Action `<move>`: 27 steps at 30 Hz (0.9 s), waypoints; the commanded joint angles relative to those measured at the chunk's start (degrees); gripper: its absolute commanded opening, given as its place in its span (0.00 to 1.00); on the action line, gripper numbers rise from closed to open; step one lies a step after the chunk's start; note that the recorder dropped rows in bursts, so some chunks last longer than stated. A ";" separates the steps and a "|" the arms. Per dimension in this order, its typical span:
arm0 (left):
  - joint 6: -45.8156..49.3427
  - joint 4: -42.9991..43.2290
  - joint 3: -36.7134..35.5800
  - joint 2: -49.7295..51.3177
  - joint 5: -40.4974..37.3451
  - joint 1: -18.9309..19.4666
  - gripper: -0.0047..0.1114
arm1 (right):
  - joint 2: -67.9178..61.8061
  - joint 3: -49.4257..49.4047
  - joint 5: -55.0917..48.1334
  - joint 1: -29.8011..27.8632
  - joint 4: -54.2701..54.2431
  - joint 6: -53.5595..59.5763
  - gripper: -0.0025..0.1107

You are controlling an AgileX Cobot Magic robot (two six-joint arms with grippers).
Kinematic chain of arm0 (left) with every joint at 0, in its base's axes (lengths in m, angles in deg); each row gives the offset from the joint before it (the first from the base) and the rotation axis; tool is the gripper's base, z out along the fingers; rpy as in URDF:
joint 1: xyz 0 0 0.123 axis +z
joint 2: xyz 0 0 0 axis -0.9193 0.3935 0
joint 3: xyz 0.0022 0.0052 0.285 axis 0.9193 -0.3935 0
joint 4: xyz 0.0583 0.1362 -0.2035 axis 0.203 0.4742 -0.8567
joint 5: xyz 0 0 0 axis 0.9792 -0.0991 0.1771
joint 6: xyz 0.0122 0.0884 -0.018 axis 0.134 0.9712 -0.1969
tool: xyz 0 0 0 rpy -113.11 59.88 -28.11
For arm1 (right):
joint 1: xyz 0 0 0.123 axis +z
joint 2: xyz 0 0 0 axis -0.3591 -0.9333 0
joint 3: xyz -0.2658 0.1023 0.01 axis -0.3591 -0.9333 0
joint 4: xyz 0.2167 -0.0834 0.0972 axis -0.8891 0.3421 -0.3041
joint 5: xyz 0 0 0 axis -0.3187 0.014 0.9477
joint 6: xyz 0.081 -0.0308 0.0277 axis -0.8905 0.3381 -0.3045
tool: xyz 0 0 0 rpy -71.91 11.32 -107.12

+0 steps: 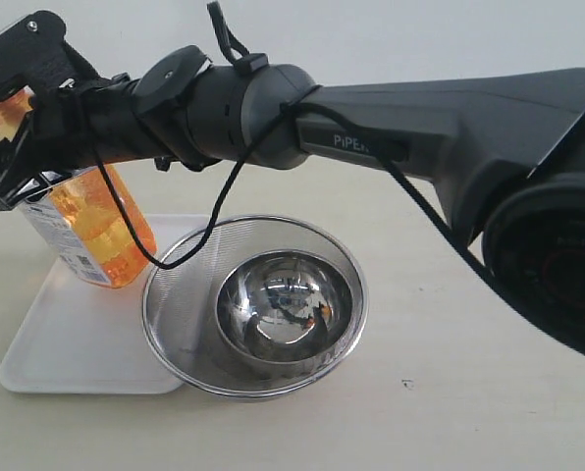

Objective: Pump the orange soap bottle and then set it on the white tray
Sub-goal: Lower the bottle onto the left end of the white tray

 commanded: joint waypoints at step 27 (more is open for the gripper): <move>-0.36 -0.34 -0.21 0.00 0.85 0.14 0.08 | -0.54 1.47 1.66 0.59 -3.84 0.40 0.38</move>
